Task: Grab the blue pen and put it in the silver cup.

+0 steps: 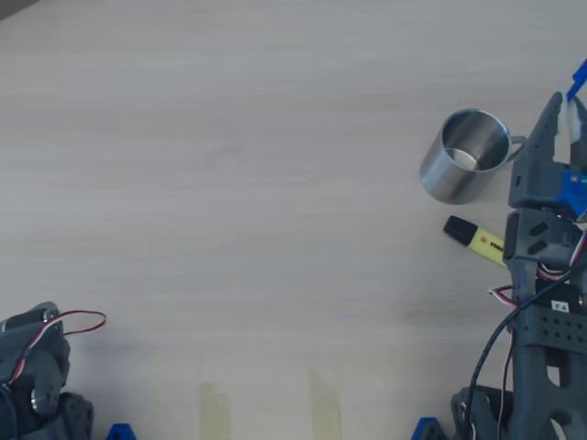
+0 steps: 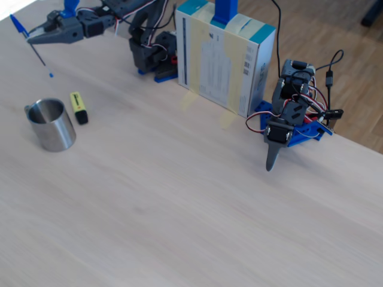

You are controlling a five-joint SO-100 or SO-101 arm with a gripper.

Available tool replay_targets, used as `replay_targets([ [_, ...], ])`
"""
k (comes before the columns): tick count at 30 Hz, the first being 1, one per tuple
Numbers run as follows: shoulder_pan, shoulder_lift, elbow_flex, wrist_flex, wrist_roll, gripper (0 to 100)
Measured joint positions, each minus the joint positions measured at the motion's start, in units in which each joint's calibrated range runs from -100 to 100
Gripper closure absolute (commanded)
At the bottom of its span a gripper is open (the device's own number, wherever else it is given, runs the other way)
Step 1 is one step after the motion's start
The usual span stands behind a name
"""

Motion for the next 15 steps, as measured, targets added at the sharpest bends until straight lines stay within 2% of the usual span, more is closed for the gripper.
replay_targets([
  [15, -5.6, 10.4, -9.7, -0.2, -0.1, 98],
])
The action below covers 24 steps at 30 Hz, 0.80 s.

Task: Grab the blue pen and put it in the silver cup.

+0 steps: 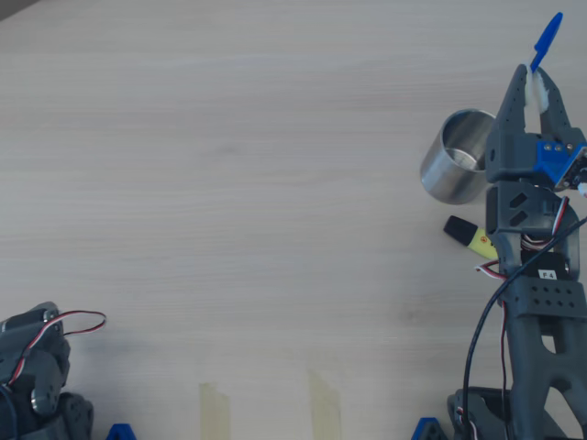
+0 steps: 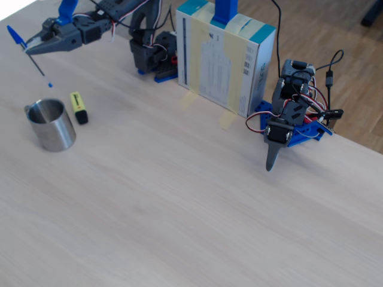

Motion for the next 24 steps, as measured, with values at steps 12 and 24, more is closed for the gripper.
replay_targets([
  [12, -1.3, 5.3, -3.8, 0.0, 0.0, 98],
  [24, -1.7, 9.8, -5.2, -1.6, 0.0, 98],
])
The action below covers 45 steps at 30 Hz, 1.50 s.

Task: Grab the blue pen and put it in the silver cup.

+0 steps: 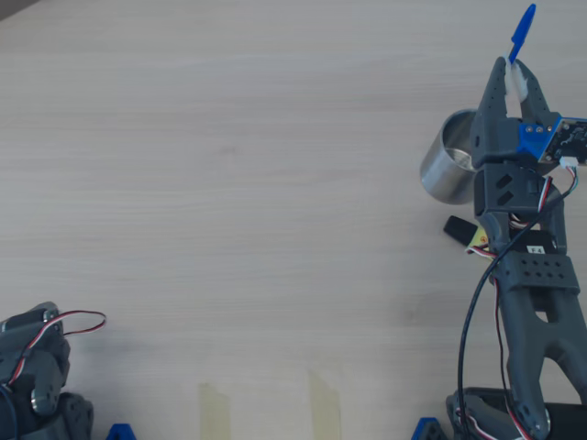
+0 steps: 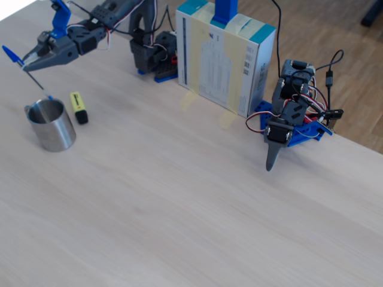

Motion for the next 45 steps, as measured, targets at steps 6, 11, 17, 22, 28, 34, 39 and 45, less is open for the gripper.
replay_targets([
  [6, 0.0, 1.6, 0.0, -3.2, 0.0, 98],
  [11, 0.0, 2.7, 0.0, -4.5, 0.0, 98],
  [17, 0.0, 3.8, 0.1, -8.4, 0.0, 98],
  [22, 0.0, 5.5, 4.9, -17.8, 0.0, 98],
  [28, 0.0, 7.8, 5.6, -23.6, 0.0, 98],
  [34, 0.0, 10.8, 5.6, -27.6, 0.0, 98],
  [39, 0.0, 13.1, 5.6, -27.9, 0.0, 98],
  [45, 0.0, 15.6, 5.6, -26.2, 0.0, 98],
])
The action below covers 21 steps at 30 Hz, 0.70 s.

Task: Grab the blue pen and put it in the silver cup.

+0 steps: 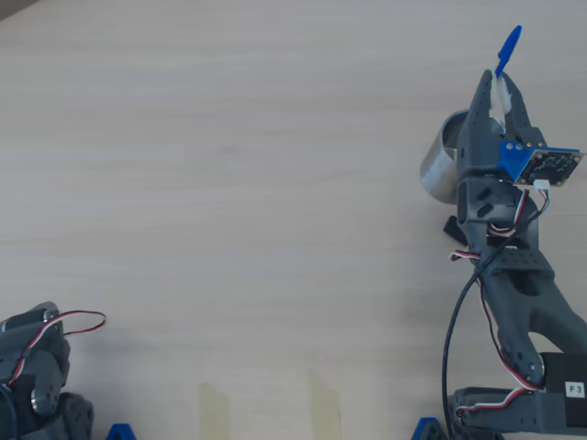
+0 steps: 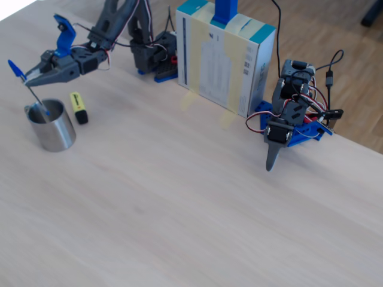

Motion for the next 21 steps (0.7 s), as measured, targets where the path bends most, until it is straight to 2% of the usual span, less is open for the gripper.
replay_targets([
  [21, 1.3, 2.0, 4.7, 1.3, 0.0, 98],
])
